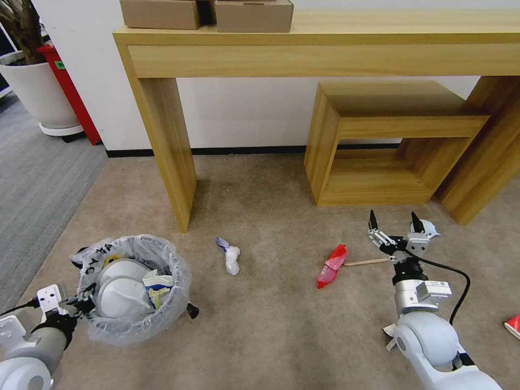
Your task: Pick up the trash bin and place the garbage on the floor into it.
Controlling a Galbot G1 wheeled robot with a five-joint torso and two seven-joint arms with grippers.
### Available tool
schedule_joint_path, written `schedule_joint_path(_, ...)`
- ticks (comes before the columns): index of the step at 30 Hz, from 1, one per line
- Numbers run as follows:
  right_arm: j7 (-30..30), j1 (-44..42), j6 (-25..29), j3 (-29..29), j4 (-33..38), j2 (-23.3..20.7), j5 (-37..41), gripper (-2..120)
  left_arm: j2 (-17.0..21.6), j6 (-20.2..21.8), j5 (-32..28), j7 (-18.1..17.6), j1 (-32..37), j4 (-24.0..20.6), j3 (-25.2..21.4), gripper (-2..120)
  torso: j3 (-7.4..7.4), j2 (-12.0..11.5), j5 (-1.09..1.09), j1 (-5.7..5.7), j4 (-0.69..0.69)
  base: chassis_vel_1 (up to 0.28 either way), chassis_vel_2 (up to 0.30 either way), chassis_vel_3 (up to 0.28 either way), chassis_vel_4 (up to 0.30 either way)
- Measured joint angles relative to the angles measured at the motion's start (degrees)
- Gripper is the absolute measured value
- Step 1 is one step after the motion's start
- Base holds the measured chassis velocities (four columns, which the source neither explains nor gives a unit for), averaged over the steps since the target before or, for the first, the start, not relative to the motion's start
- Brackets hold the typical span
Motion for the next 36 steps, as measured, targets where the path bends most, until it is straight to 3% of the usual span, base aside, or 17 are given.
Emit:
schedule_joint_path(18, 0.5, 0.2, -0.1, -1.0, 0.7, -0.4, 0.2, 100, -0.8, -0.5, 0.1, 0.2, 1.0, -1.2, -0.2, 0, 0.01, 0.0, 0.0, 0.0, 0.0, -0.085, 0.094, 0.087, -0.094)
schedule_joint_path(36, 0.7, 1.3, -1.3, -3.1, 0.7, -0.1, 0.1, 100, -1.0, -0.6, 0.3, 0.3, 1.1, -1.4, -0.4, 0, 0.0, 0.0, 0.0, 0.0, 0.0, -0.008, 0.005, 0.005, -0.008)
